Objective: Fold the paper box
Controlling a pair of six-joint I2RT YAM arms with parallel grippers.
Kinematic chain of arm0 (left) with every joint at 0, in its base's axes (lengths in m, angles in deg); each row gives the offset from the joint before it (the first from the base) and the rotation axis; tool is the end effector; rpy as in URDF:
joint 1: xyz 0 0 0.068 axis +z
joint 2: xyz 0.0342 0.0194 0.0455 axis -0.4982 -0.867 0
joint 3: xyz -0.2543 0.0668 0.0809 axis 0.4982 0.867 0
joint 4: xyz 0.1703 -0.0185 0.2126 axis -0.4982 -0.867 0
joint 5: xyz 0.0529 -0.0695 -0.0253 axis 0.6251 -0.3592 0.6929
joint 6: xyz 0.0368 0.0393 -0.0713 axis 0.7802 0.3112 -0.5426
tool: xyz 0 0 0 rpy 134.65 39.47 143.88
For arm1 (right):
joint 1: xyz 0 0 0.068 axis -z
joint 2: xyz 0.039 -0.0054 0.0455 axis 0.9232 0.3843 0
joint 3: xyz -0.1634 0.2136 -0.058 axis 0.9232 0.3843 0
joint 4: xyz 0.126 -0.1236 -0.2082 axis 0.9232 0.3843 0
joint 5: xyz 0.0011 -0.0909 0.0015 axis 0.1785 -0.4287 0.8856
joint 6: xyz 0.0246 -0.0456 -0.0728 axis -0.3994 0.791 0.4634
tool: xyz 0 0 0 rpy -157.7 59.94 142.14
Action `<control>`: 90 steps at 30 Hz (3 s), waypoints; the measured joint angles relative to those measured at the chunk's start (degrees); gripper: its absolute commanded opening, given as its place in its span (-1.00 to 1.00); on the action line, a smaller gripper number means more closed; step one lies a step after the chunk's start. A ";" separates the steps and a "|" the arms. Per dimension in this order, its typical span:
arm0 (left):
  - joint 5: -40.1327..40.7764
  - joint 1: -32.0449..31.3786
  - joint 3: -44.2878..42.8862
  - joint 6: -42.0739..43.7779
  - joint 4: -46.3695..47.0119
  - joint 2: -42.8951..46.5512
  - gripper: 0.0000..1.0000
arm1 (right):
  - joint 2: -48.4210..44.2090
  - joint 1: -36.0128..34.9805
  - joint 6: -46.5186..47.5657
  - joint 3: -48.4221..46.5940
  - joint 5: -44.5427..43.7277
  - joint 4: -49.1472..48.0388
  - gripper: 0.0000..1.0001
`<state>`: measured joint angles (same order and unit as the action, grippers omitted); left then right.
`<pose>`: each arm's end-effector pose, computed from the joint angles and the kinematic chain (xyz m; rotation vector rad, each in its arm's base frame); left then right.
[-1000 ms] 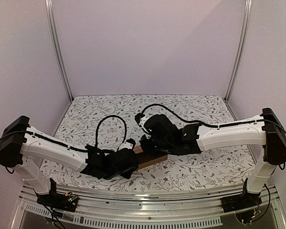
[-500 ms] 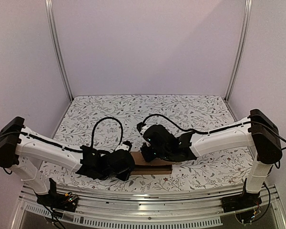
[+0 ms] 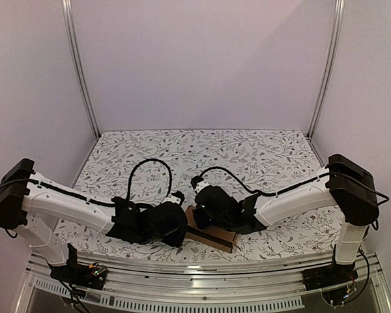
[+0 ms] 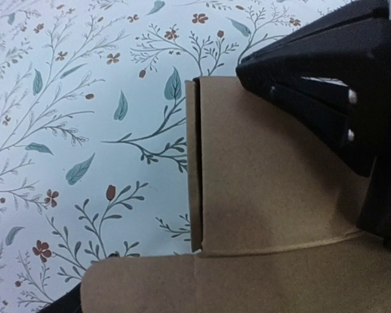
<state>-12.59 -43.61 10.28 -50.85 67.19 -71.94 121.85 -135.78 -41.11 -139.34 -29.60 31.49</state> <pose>0.1273 -0.2955 0.1271 0.4599 2.4174 -0.2180 0.1922 0.3909 0.1184 -0.5765 2.1652 0.3926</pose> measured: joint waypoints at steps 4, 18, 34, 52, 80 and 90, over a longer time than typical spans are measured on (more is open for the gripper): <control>-1.79 -0.07 0.02 0.22 -0.09 1.46 0.76 | 0.46 -0.22 -0.22 0.22 -1.99 -1.20 -1.00; -6.71 -0.15 4.50 -2.34 -4.96 19.61 0.75 | 1.97 -0.35 -0.22 0.22 -4.70 -3.10 -1.00; -7.45 7.96 1.62 2.75 -2.69 10.40 0.62 | 2.34 -3.76 1.62 2.84 -9.62 -7.32 -1.00; -15.34 10.40 0.87 7.02 10.25 -2.21 0.64 | 1.49 -4.24 8.92 4.35 -11.37 -8.22 -0.95; -21.86 12.28 -0.96 8.48 13.62 -3.23 0.69 | -34.49 3.28 -6.27 19.15 2.27 26.60 0.97; -28.50 17.51 1.05 7.54 17.94 -2.86 0.70 | -33.70 7.91 -15.58 24.22 15.72 21.29 0.97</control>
<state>-41.09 -26.10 11.33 -43.31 85.13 -74.81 88.14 -127.87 -56.70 -115.12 -13.89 52.78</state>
